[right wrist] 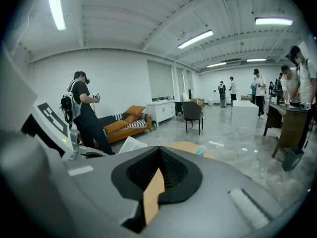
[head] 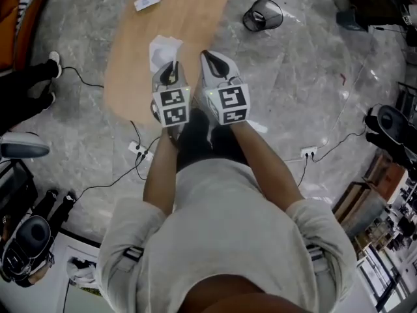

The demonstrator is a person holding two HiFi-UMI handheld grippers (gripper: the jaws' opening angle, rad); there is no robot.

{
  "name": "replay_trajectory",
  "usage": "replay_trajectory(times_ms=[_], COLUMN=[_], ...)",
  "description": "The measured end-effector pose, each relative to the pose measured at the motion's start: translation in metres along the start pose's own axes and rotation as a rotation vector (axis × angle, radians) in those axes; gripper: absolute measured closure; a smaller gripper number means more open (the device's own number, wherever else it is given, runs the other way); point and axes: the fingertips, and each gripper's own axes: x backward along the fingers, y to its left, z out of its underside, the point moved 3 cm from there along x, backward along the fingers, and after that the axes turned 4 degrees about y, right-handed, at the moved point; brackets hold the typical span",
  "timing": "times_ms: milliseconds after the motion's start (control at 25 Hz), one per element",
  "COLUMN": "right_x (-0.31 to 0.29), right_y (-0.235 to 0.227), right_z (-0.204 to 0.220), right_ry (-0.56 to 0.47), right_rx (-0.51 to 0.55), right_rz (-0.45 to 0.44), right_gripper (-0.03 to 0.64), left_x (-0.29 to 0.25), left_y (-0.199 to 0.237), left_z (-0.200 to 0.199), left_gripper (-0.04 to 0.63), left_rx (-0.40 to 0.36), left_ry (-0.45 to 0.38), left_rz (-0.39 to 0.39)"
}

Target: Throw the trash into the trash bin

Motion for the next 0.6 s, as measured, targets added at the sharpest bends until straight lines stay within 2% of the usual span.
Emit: replay_trajectory(times_ms=[160,360,600], right_x=[0.036,0.063,0.09], right_y=[-0.014,-0.057,-0.126], right_z=[-0.041,-0.056,-0.069], right_ry=[-0.068,-0.119,-0.176], right_rx=[0.021,-0.025,-0.092], right_rz=[0.063,0.179,0.24], right_gripper=[0.609,0.609,0.609], left_x=[0.029,0.028,0.004], left_y=[-0.029,-0.069,-0.137], left_z=[-0.047,-0.09,-0.13], left_gripper=[0.54,0.54,0.54], left_rx=[0.003,-0.081,-0.172], left_ry=[-0.071,-0.123,-0.135], left_rz=[0.046,0.103,0.156])
